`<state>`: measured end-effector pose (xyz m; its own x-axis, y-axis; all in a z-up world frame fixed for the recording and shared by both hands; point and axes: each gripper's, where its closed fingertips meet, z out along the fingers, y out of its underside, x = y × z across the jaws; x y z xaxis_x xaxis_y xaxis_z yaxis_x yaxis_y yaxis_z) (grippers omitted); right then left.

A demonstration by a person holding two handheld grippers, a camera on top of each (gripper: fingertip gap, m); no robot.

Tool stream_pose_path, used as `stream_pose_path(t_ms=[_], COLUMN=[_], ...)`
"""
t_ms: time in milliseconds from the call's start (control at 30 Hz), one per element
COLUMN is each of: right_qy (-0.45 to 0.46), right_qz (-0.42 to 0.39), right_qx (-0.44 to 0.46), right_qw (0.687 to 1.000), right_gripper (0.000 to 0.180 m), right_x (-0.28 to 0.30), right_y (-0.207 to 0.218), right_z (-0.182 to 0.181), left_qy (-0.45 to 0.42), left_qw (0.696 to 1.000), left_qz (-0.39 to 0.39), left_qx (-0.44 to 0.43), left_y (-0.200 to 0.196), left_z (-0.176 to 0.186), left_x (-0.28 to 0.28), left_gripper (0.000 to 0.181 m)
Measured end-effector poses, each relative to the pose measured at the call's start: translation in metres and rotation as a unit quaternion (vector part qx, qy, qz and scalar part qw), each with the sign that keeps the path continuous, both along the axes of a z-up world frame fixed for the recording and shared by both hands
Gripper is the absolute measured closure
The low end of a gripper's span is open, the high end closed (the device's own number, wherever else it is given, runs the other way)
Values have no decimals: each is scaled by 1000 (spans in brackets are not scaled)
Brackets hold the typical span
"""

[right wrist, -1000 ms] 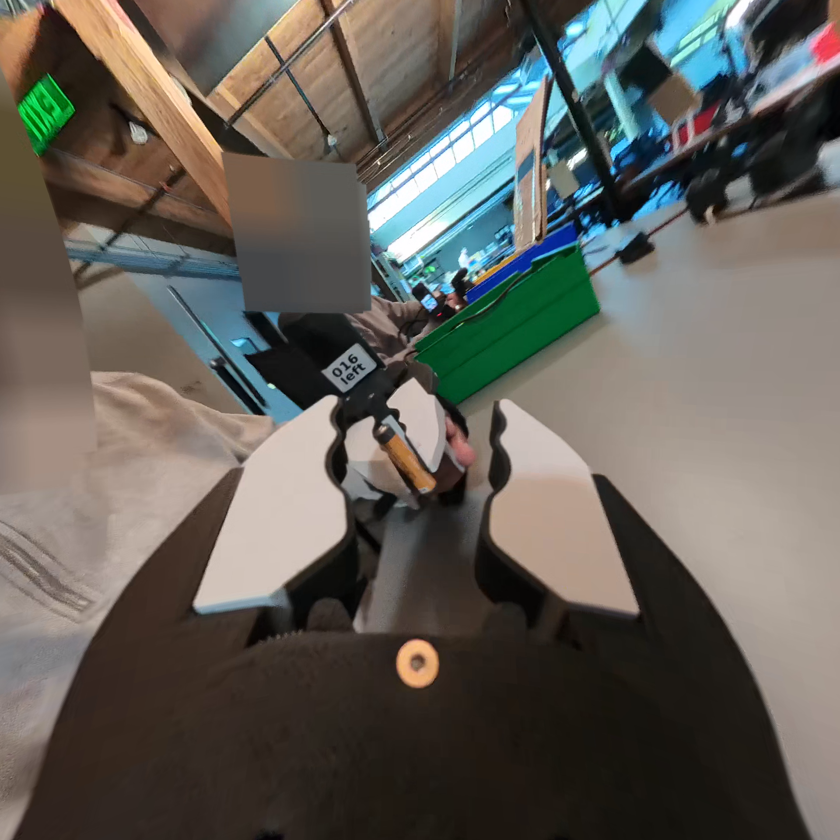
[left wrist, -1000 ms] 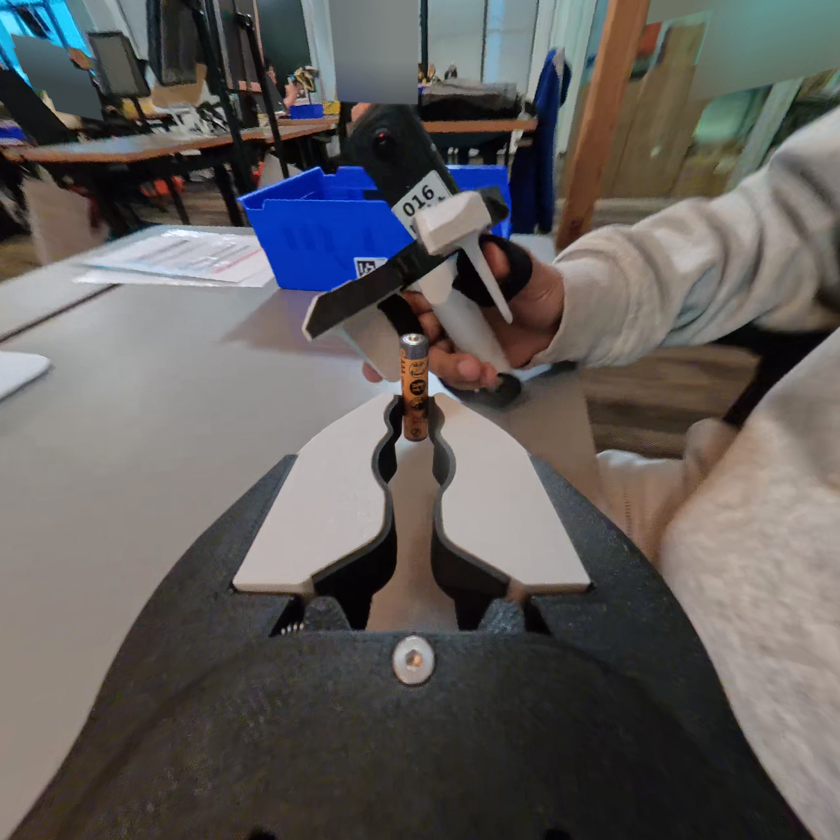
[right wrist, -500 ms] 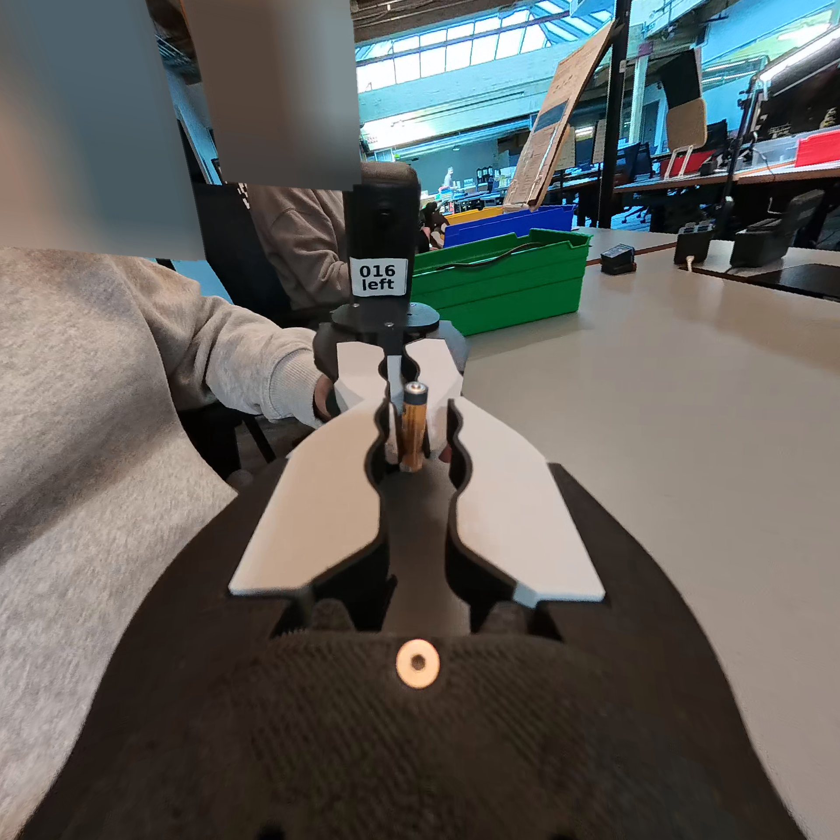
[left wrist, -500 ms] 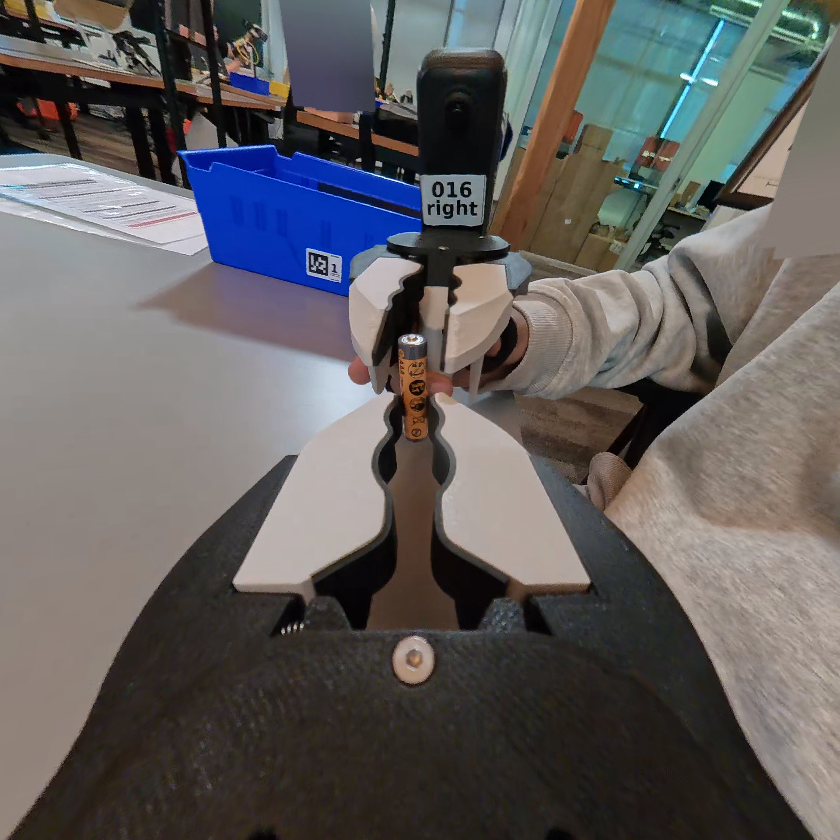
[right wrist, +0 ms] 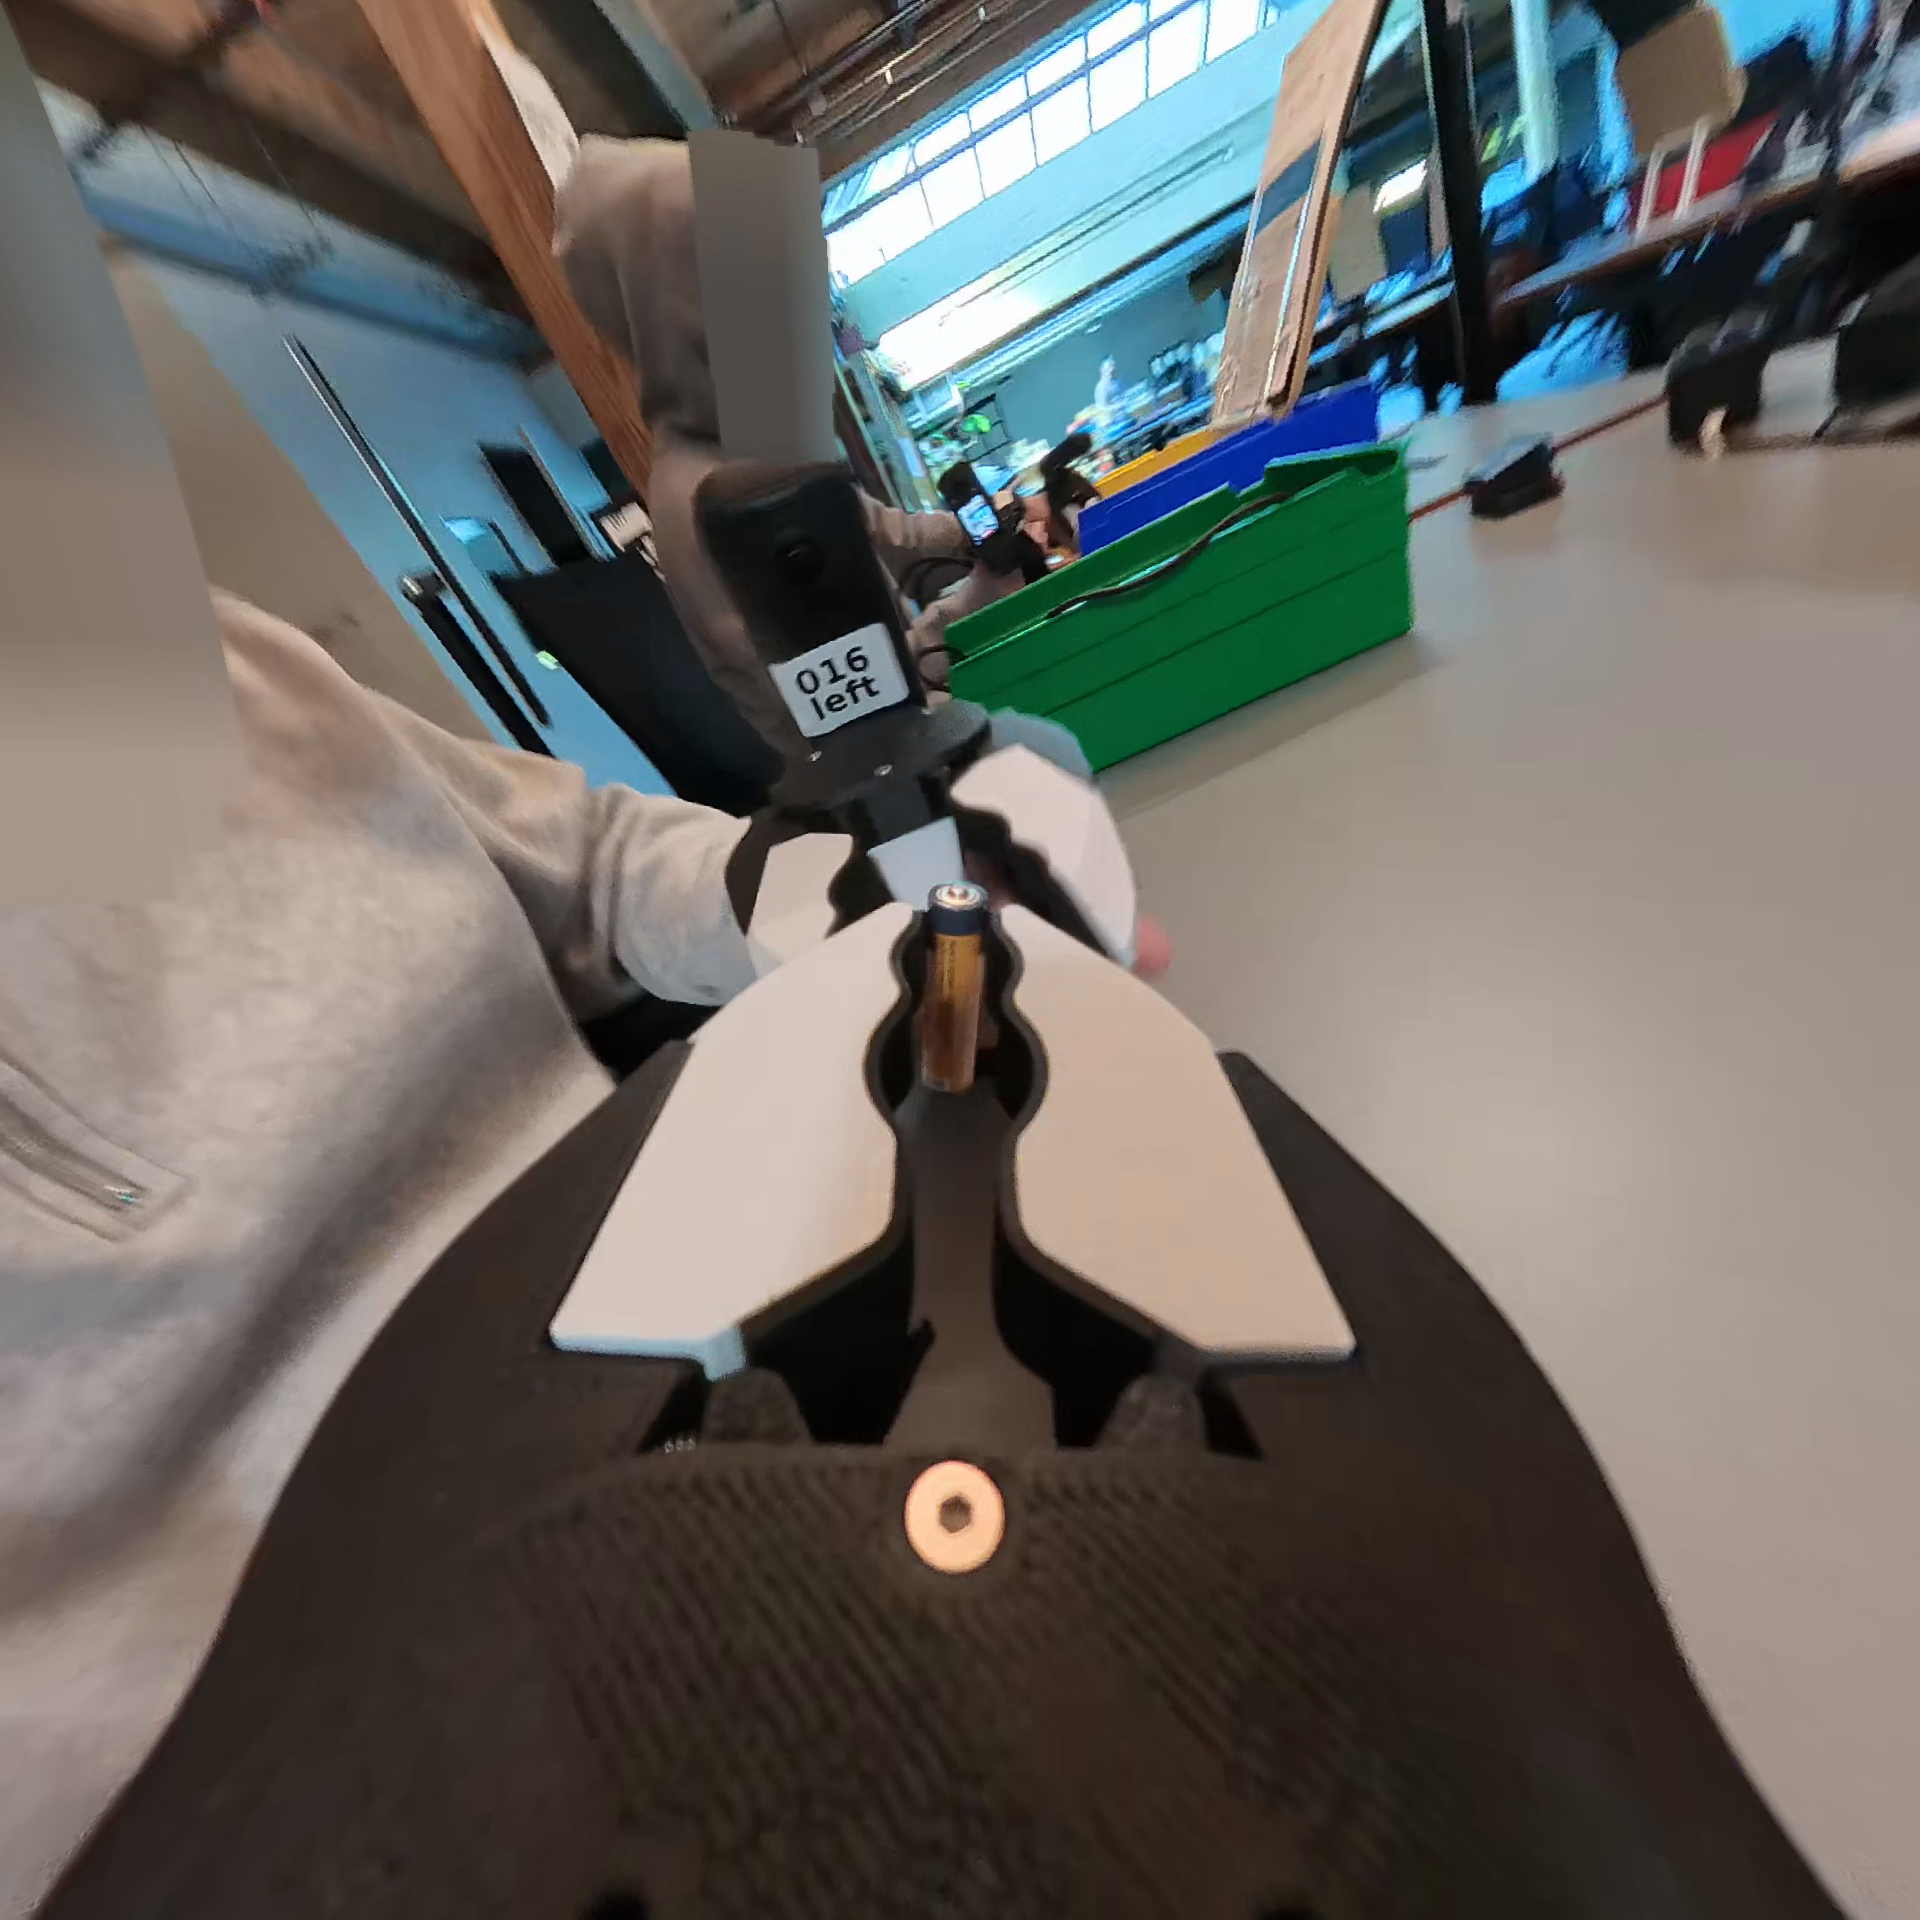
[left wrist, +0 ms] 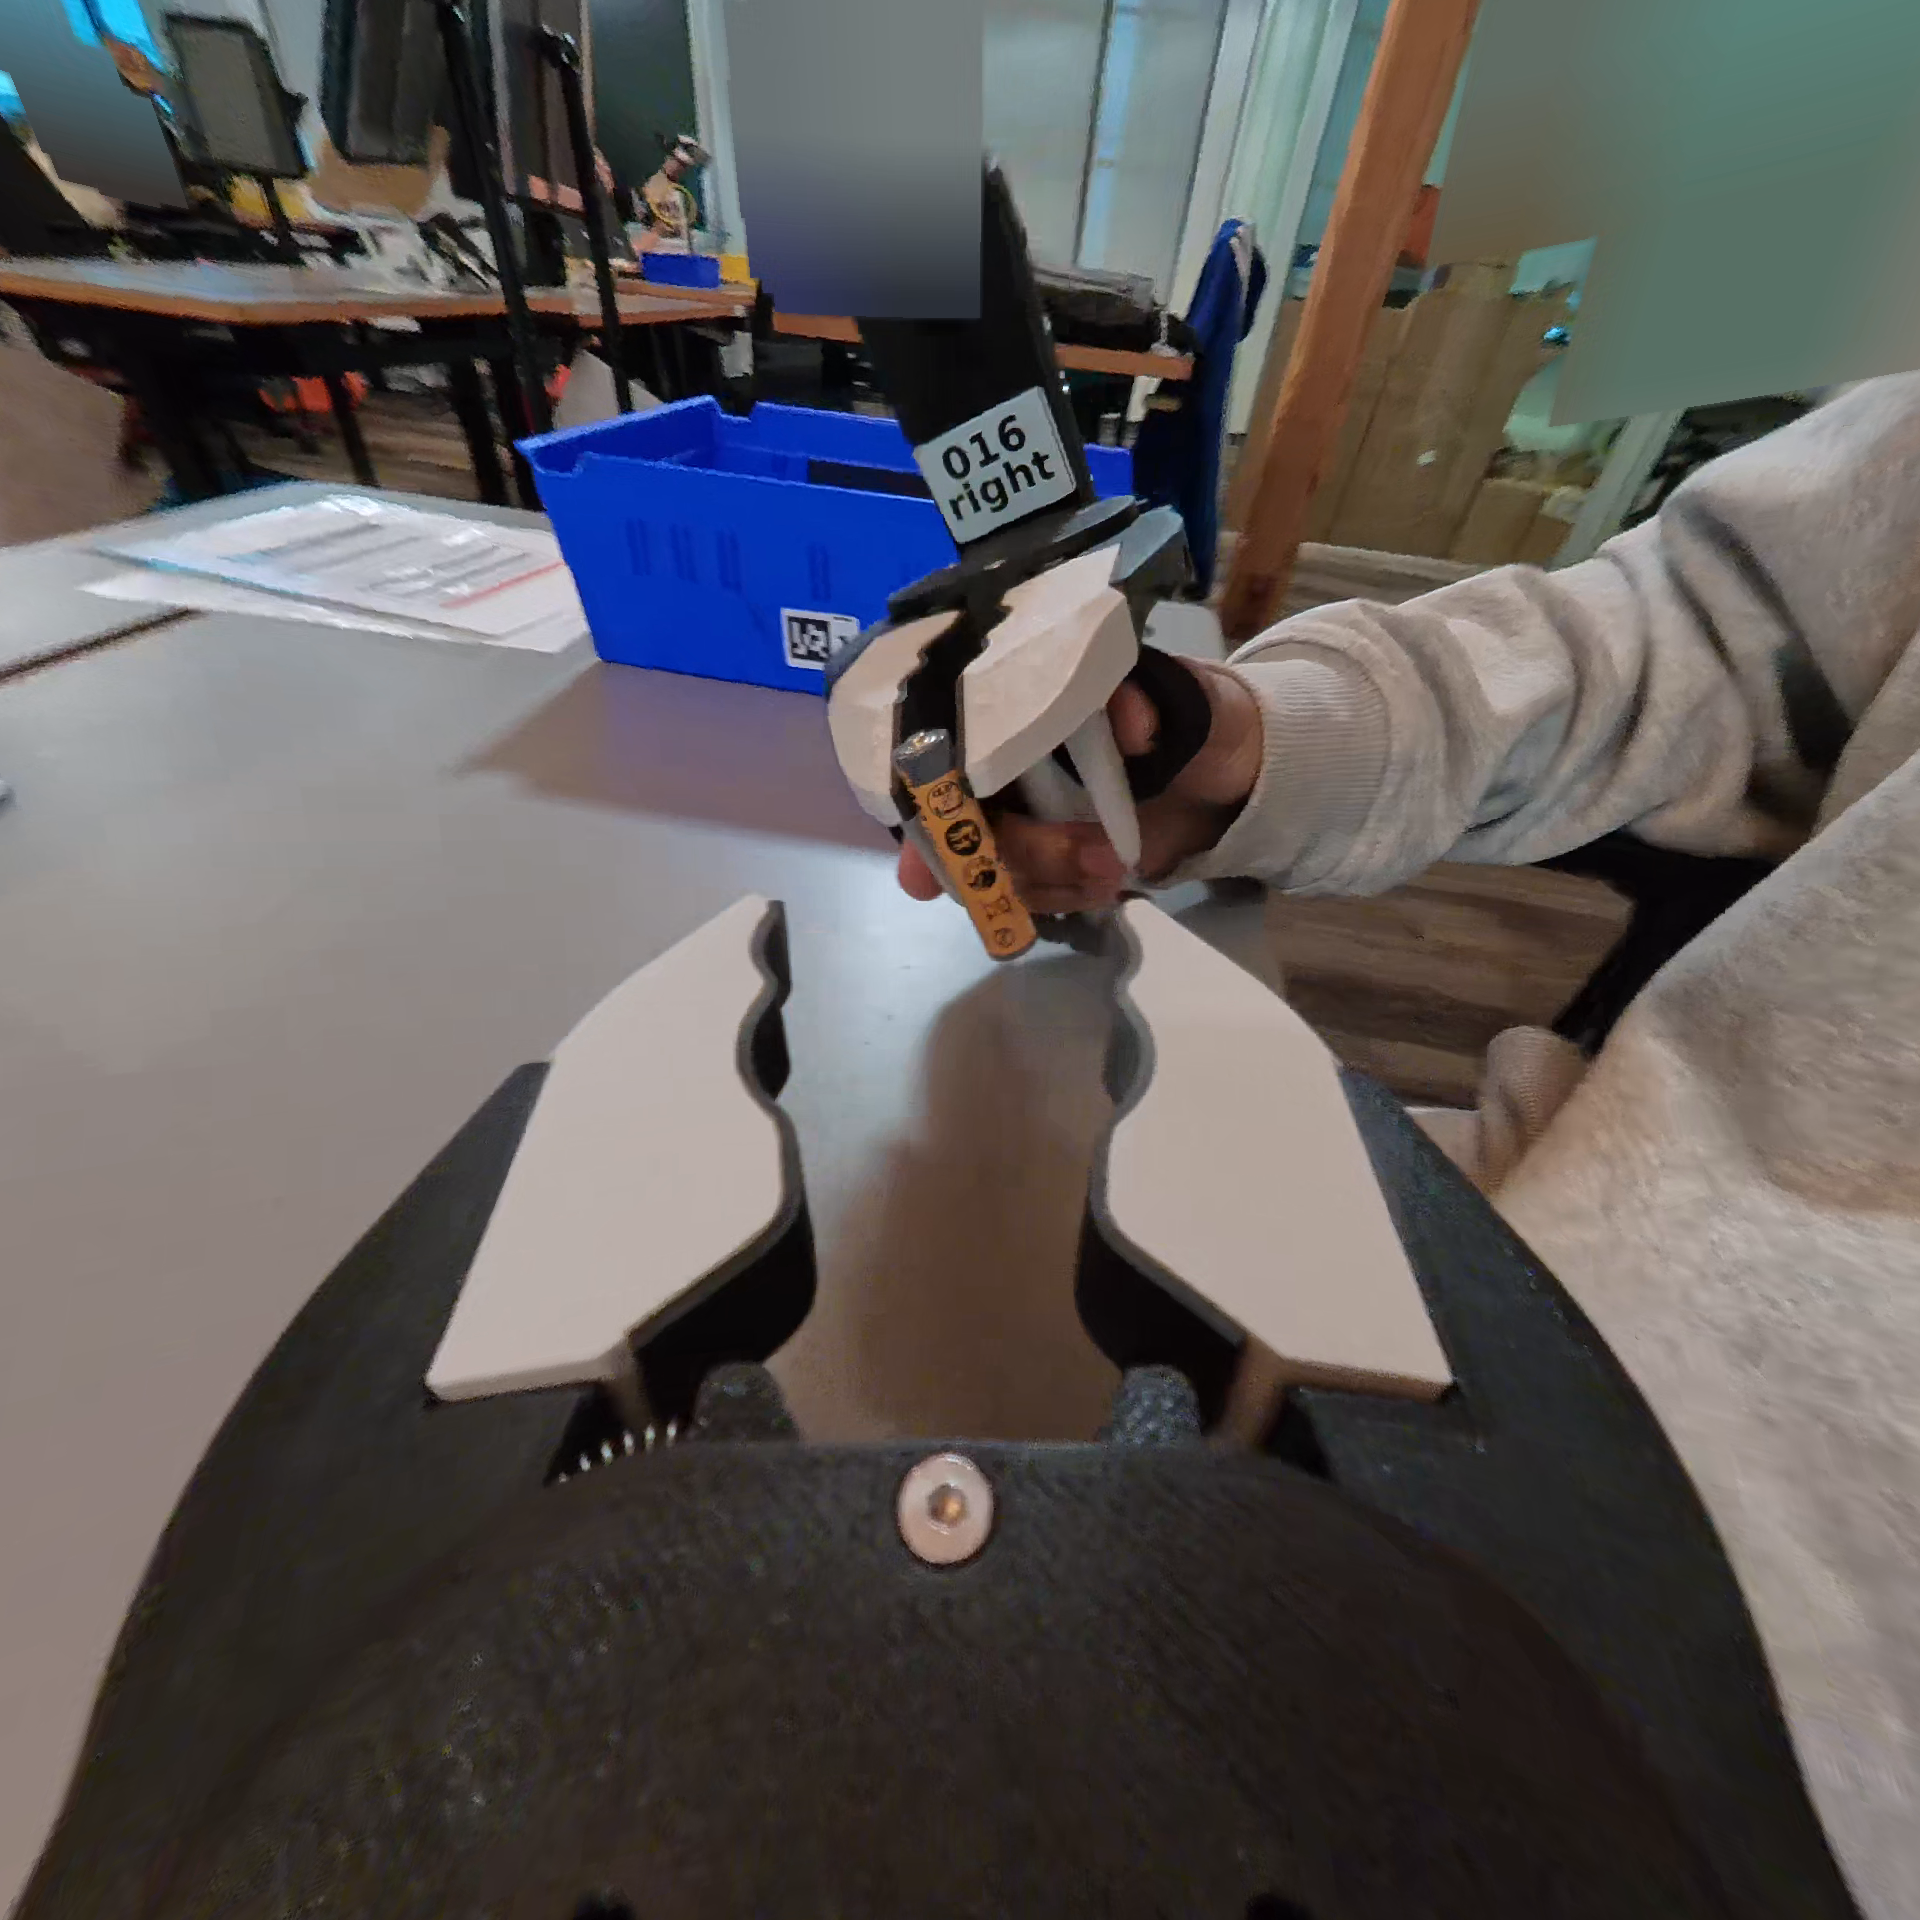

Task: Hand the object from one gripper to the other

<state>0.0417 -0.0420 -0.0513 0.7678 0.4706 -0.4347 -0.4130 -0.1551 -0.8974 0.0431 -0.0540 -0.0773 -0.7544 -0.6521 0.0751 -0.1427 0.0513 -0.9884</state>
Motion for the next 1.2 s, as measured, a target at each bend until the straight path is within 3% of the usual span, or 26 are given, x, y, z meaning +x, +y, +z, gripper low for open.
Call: stream_pose_path(t_ms=[100,267,467,700,900,1033,1200], right_qy=[65,157,212,212,215,228,162], right_qz=[25,65,108,128,132,106,-8], right_qx=[-23,-53,-75,-86,-82,-58,-60], right_qw=[997,984,968,965,964,966,985], right_gripper=[169,169,169,169,168,127,121], right_x=[0,-6,-18,-26,-27,-18,11], right_y=[-2,-1,0,1,2,3,8], right_z=[0,-4,-7,-9,-10,-4,-14], left_qy=[-73,-199,-203,-206,-201,-198,-183], left_qw=[995,967,961,957,956,954,953], left_qz=[20,29,12,11,13,26,53], left_qx=[67,156,187,206,211,222,234], left_y=[2,-5,-12,-13,-12,-8,2], left_z=[6,16,4,-1,-3,-6,-9], left_x=[-1,-12,-14,-14,-13,-10,-2], left_gripper=[112,117,116,130,131,131,131])
